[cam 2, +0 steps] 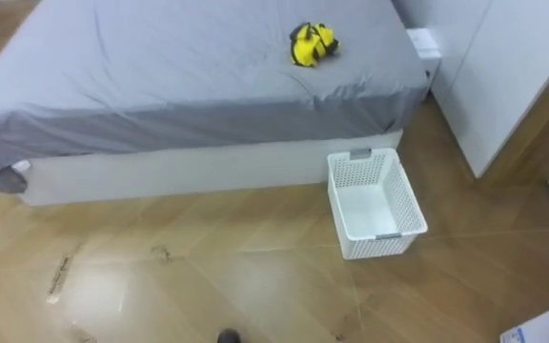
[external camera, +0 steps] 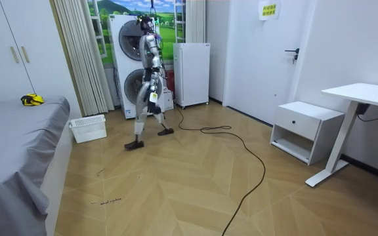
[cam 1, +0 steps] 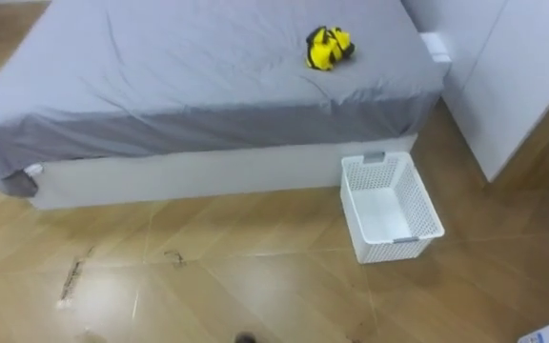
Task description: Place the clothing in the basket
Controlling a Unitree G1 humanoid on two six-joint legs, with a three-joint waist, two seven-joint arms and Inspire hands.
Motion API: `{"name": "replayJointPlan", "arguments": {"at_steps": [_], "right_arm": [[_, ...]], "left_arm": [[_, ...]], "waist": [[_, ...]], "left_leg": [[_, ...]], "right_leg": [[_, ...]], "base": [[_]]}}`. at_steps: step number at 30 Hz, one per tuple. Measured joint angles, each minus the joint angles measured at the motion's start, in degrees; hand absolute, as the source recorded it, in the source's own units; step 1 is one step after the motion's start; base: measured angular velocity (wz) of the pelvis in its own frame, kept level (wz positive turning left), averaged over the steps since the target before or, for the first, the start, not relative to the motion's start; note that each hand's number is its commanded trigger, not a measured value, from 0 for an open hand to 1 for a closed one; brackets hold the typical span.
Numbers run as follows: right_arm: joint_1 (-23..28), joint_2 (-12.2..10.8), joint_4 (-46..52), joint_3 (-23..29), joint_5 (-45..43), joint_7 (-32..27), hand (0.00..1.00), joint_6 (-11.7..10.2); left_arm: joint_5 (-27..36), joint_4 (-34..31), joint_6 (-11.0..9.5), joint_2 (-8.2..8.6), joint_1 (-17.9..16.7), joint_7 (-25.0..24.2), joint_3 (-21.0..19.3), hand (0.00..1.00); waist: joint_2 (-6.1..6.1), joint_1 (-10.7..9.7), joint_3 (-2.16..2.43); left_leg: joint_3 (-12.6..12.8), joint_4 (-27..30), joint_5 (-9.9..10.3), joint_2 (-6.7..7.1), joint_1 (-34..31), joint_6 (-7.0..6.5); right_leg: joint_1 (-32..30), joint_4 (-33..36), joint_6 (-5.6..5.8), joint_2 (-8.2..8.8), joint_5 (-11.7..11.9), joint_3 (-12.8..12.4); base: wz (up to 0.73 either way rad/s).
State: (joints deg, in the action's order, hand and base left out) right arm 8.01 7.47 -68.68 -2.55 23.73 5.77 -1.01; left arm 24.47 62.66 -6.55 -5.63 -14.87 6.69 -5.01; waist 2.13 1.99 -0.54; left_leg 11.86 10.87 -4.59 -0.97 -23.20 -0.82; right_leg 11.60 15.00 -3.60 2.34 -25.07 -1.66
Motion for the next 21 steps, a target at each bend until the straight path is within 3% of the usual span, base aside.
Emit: {"name": "replayJointPlan", "arguments": {"at_steps": [1, 2, 3, 4, 5, 6, 7, 8, 9, 10, 11, 12, 13, 14, 15, 16, 17, 18, 19, 20, 21], "right_arm": [[-0.01, -0.02, 0.26, 0.12, -0.25, 0.0, 0.0, -0.01], [-0.17, -0.11, 0.61, 0.97, -0.56, 0.05, 0.0, -0.2], [-0.29, -0.12, 0.62, 1.29, -0.58, -0.02, 0.0, -0.42], [-0.27, -0.06, 0.66, 1.44, -0.33, -0.09, 0.0, -0.71], [0.22, -0.02, 0.74, 1.48, 0.11, -0.5, 0.0, -1.16], [0.62, -0.08, 1.41, 1.52, 0.43, -1.07, 0.0, -1.47], [0.94, -0.1, 1.65, 1.52, 0.47, -1.31, 0.0, -1.47], [2.08, -0.07, 2.47, 1.83, 0.47, -1.85, 0.0, -1.65], [2.75, -0.04, 2.59, 2.43, 0.53, -2.27, 0.0, -2.01], [2.67, 0.0, 2.6, 2.67, 0.53, -2.44, 0.0, -2.1], [2.07, 0.0, 2.83, 2.7, 0.51, -2.6, 0.0, -2.14], [1.11, -0.05, 4.78, 2.63, 1.07, -2.62, 0.0, -2.06], [0.97, -0.06, 6.06, 2.64, 1.45, -2.57, 0.0, -2.07], [0.77, -0.1, 8.86, 2.67, 1.38, -2.68, 0.0, -2.07], [0.3, -0.11, 11.26, 2.6, 1.2, -3.14, 0.0, -2.1], [0.0, -0.13, 11.93, 2.57, 1.21, -3.36, 0.0, -2.2], [-0.41, -0.16, 12.95, 2.57, 1.06, -4.09, 0.0, -2.36], [-0.74, -0.13, 13.59, 2.62, 1.1, -4.83, 0.0, -2.88], [-1.02, -0.16, 13.69, 2.67, 1.2, -5.39, 0.0, -3.02], [-2.0, -0.32, 14.21, 2.92, 0.84, -6.28, 0.0, -3.39], [-2.77, -0.58, 16.76, 3.27, 0.58, -7.04, 0.0, -3.71]], "left_arm": [[-0.3, -0.01, -0.01, 0.03, -0.25, -0.23, 0.0, 0.0], [-0.37, 0.02, -0.01, 0.02, -0.37, -0.76, 0.0, 0.0], [-0.36, 0.31, 0.01, -0.01, -0.01, -0.87, -0.01, 0.0], [-0.36, 0.29, 0.01, 0.02, 0.2, -0.92, 0.0, 0.0], [-0.26, 0.33, 0.0, -0.06, 0.24, -0.97, 0.04, 0.0], [-0.27, 0.5, -0.02, -0.25, 0.31, -0.96, 0.02, 0.0], [-0.27, 0.49, -0.03, -0.37, 0.25, -0.91, 0.03, 0.0], [-0.41, 0.42, -0.02, -0.41, 0.71, -0.64, 0.04, 0.0], [-0.64, 0.23, -0.06, -0.39, 1.16, -0.54, 0.82, 0.0], [-1.3, 0.22, -0.13, -0.32, 1.64, -0.54, 1.01, 0.0], [-2.43, 0.25, -0.27, -0.1, 2.56, -0.48, 0.85, 0.0], [-4.2, 0.29, -0.44, -0.09, 3.09, -0.55, 0.97, 0.0], [-4.99, 0.23, -0.55, -0.08, 3.22, -0.6, 0.97, 0.0], [-6.66, -0.1, -0.56, -0.1, 3.4, -0.67, 0.96, 0.0], [-7.89, -0.61, -0.54, -0.25, 3.54, -0.75, 1.62, 0.0], [-7.98, -0.75, -0.5, -0.37, 3.65, -0.81, 2.24, 0.0], [-8.17, -0.96, -0.44, -0.36, 3.95, -0.87, 3.27, 0.0], [-8.47, -1.07, -0.18, -0.19, 3.95, -0.87, 4.38, 0.0], [-8.61, -1.15, 0.16, 0.0, 4.09, -0.87, 4.98, 0.0], [-9.59, -1.27, 0.34, 0.18, 3.36, -0.97, 5.42, 0.0], [-9.89, -1.24, 0.41, 0.05, 2.68, -1.03, 5.41, 0.0]], "waist": [[0.35, -0.02, 0.09], [1.35, -0.21, 0.52], [2.5, -0.18, 0.08], [2.42, -0.07, -0.12], [2.03, -0.05, -0.12], [1.7, 0.16, 0.1], [1.6, 0.14, 0.13], [1.52, -0.49, 0.31], [0.31, -0.2, 0.61], [0.03, -0.12, 0.73], [-1.04, 0.21, 0.58], [-1.64, 0.27, 0.13], [-2.39, 0.11, 0.29], [-2.82, -0.07, 0.03], [-3.74, -0.48, 0.01], [-3.56, -0.75, -0.28], [-3.91, -0.99, -0.03], [-4.03, -1.3, 0.02], [-3.94, -1.37, -0.06], [-4.73, -1.28, 0.38], [-4.61, -0.72, 0.84]], "left_leg": [[0.7, 1.13, -1.3, 0.5, -0.35, -1.22], [1.92, 4.66, -1.64, 1.74, -1.39, -3.47], [3.08, 9.16, 2.04, 2.83, -2.36, -4.37], [3.56, 11.37, 3.78, 2.83, -2.58, -4.2], [3.83, 14.87, 7.48, 2.76, -2.05, -4.38], [3.99, 16.77, 10.75, 2.94, -0.41, -4.47], [4.06, 16.82, 11.95, 3.38, 0.95, -4.61], [4.48, 15.68, 14.08, 4.42, 4.61, -5.12], [4.82, 13.74, 15.76, 4.77, 8.53, -5.47], [4.51, 12.76, 16.5, 4.78, 10.19, -5.62], [3.43, 10.41, 17.13, 4.73, 13.47, -5.35], [1.61, 7.72, 17.34, 4.62, 16.71, -5.02], [0.66, 6.52, 17.45, 4.47, 18.28, -4.85], [-1.6, 4.54, 17.85, 4.2, 21.0, -4.53], [-3.41, 3.6, 18.83, 3.72, 23.11, -4.17], [-4.59, 3.06, 19.36, 3.55, 24.06, -3.93], [-5.97, 2.08, 20.52, 3.18, 26.21, -3.41], [-7.09, 1.51, 22.03, 2.55, 28.45, -2.64], [-7.94, 1.39, 22.81, 1.69, 29.67, -2.09], [-9.73, 1.59, 23.96, 0.19, 31.28, -0.91], [-10.85, 2.38, 25.16, -1.0, 31.53, 0.37]], "right_leg": [[0.66, -0.82, 0.49, 0.79, -0.34, -0.15], [1.68, -2.39, 1.53, 2.81, -0.87, 0.24], [2.13, -1.86, 3.03, 4.66, -0.78, 1.08], [2.2, -0.76, 4.05, 5.18, -0.23, 1.9], [1.67, 4.22, 6.8, 6.37, 1.33, 3.71], [-0.32, 12.42, 8.37, 7.03, 3.86, 5.18], [-1.34, 16.58, 8.51, 7.7, 6.05, 6.07], [-3.11, 24.59, 8.06, 9.14, 12.95, 7.87], [-5.22, 31.15, 7.51, 9.89, 22.37, 8.57], [-6.77, 34.19, 7.47, 10.09, 24.85, 8.63], [-11.19, 40.16, 5.33, 9.93, 20.56, 9.56], [-16.07, 43.41, 4.33, 8.89, 15.23, 10.99], [-18.83, 43.63, 3.69, 8.13, 13.04, 11.66], [-23.54, 41.68, 2.94, 6.09, 9.73, 12.86], [-27.74, 36.3, 2.76, 4.01, 7.97, 13.91], [-29.32, 32.37, 2.75, 3.27, 7.8, 14.39], [-31.46, 22.54, 2.83, 2.21, 8.43, 14.36], [-32.76, 13.18, 2.6, 2.07, 13.12, 14.25], [-33.29, 10.61, 2.69, 1.85, 16.62, 14.27], [-33.94, 6.43, 2.18, 1.01, 21.73, 14.67], [-34.14, 6.49, -0.09, 0.74, 23.51, 16.16]], "base": [[-0.23], [-0.13], [-0.1], [-0.09], [-0.07], [-0.05], [0.17], [0.29], [0.27], [0.0], [-0.14], [-0.15], [-0.07], [0.0], [0.12], [0.36], [0.63], [0.68], [0.63], [0.39], [0.23]]}}
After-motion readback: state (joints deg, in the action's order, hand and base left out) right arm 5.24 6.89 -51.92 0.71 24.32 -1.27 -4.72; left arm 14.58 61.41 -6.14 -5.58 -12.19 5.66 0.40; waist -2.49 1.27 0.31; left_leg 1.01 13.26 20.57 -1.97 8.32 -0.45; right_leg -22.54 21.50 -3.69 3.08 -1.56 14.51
